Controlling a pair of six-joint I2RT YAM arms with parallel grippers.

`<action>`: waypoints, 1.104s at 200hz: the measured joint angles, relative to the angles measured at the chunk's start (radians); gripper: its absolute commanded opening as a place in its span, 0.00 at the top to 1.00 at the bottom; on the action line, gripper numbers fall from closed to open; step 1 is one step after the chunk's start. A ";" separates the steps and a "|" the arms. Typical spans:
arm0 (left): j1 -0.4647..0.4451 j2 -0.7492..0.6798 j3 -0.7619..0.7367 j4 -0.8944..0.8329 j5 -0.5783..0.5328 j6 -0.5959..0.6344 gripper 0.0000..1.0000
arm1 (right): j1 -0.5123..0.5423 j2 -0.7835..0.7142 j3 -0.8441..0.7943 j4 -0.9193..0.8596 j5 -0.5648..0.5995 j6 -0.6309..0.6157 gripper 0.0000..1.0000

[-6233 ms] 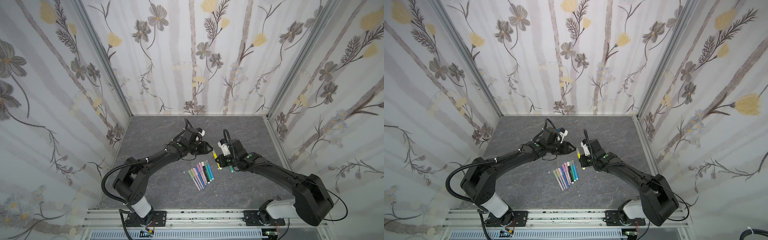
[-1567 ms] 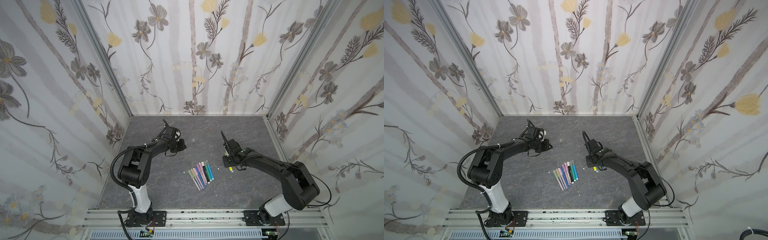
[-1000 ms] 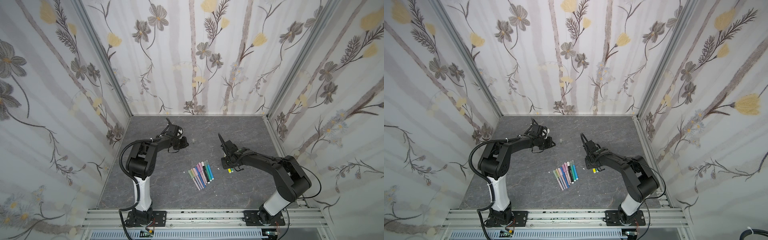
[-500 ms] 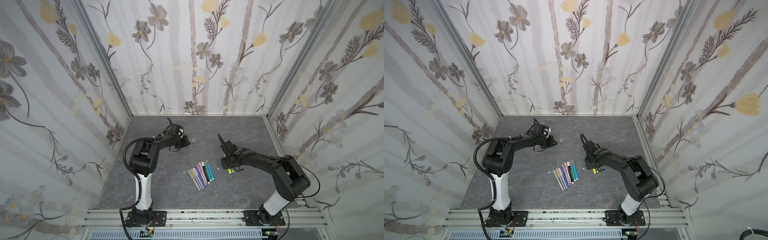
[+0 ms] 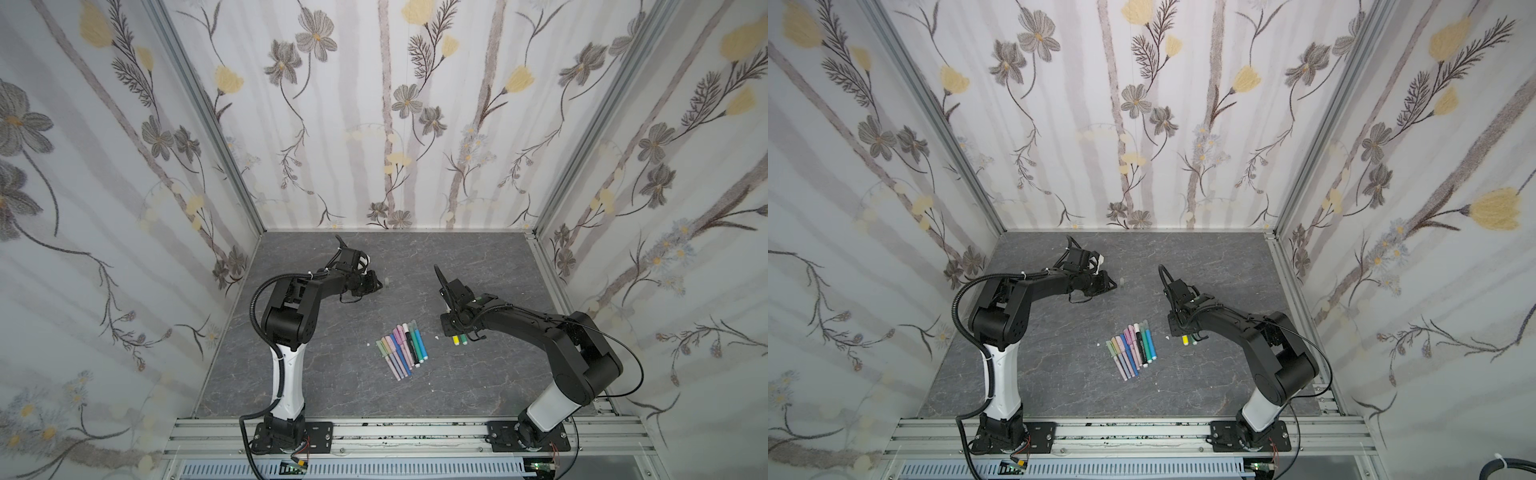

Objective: Open the pen caps
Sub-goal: 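Lower the cap beside the green marker's cap and open the left gripper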

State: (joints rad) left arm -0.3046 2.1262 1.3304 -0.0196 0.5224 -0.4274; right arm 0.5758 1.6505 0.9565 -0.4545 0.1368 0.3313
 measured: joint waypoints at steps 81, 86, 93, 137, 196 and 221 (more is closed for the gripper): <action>0.001 0.044 0.014 0.092 0.031 -0.005 0.76 | 0.005 -0.021 0.014 -0.021 0.006 -0.001 0.73; 0.001 0.044 0.014 0.095 0.031 -0.008 0.76 | 0.005 -0.021 0.013 -0.022 0.007 -0.001 0.73; 0.001 0.045 0.014 0.097 0.031 -0.011 0.76 | 0.005 -0.021 0.012 -0.023 0.007 -0.001 0.73; 0.001 0.045 0.014 0.098 0.031 -0.017 0.75 | 0.009 -0.004 0.000 -0.026 0.016 0.000 0.73; 0.001 0.043 0.009 0.105 0.032 -0.017 0.74 | 0.019 0.029 -0.001 -0.025 0.019 0.000 0.72; 0.001 0.040 0.007 0.105 0.029 -0.017 0.74 | 0.019 0.033 -0.001 -0.025 0.023 0.000 0.69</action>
State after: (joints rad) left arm -0.3038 2.1658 1.3376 0.0849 0.5518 -0.4442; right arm 0.5945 1.6833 0.9554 -0.4793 0.1600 0.3309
